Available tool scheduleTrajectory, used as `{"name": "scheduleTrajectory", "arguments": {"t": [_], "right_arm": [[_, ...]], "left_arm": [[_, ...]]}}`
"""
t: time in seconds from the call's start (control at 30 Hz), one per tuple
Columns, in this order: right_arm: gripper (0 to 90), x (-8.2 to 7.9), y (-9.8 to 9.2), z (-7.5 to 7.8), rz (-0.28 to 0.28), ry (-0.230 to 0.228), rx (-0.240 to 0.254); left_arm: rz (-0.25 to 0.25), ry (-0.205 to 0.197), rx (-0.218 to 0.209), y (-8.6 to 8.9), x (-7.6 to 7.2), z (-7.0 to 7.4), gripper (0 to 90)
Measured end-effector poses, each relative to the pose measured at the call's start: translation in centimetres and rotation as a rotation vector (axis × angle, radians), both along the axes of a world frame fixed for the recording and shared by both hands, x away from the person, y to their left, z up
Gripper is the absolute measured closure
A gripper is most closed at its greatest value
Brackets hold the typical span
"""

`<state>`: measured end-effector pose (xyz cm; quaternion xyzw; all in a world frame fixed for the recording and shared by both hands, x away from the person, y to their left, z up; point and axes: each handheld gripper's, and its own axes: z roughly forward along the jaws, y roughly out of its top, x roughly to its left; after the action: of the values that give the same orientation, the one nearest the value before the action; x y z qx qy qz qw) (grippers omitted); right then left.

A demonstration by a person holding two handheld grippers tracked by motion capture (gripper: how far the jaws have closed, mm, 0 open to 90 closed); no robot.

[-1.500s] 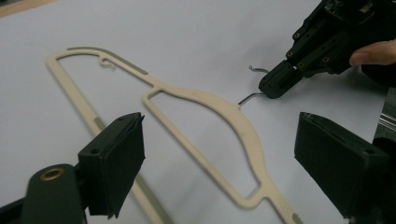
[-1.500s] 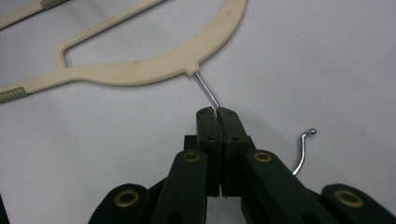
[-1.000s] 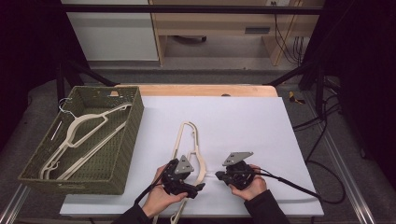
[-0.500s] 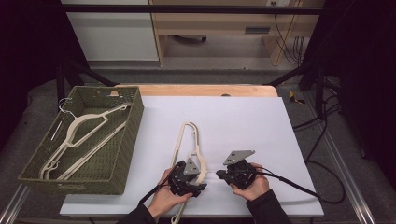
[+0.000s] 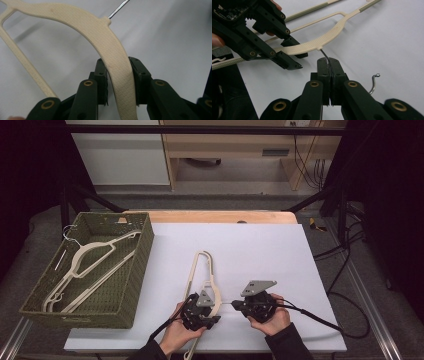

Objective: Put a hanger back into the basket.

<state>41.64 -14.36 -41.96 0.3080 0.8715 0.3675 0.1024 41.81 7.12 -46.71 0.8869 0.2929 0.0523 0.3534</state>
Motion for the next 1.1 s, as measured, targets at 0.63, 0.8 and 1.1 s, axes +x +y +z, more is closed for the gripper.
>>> {"name": "scheduleTrajectory", "arguments": {"t": [0.63,0.8,1.1], "right_arm": [[27.3,-1.9,-5.6,5.5,-0.079,-0.273,0.363],[18.7,-1.4,-6.6,5.0,-0.134,-0.272,0.362],[14.4,-0.4,-7.4,3.8,-0.179,-0.244,0.322]], "left_arm": [[0.139,-0.056,-0.073,3.2,-0.9,3.8,73.5],[0.178,-0.063,-0.085,4.5,-0.9,4.9,75.2],[0.276,-0.089,-0.09,7.9,-0.5,6.4,79.3]]}}
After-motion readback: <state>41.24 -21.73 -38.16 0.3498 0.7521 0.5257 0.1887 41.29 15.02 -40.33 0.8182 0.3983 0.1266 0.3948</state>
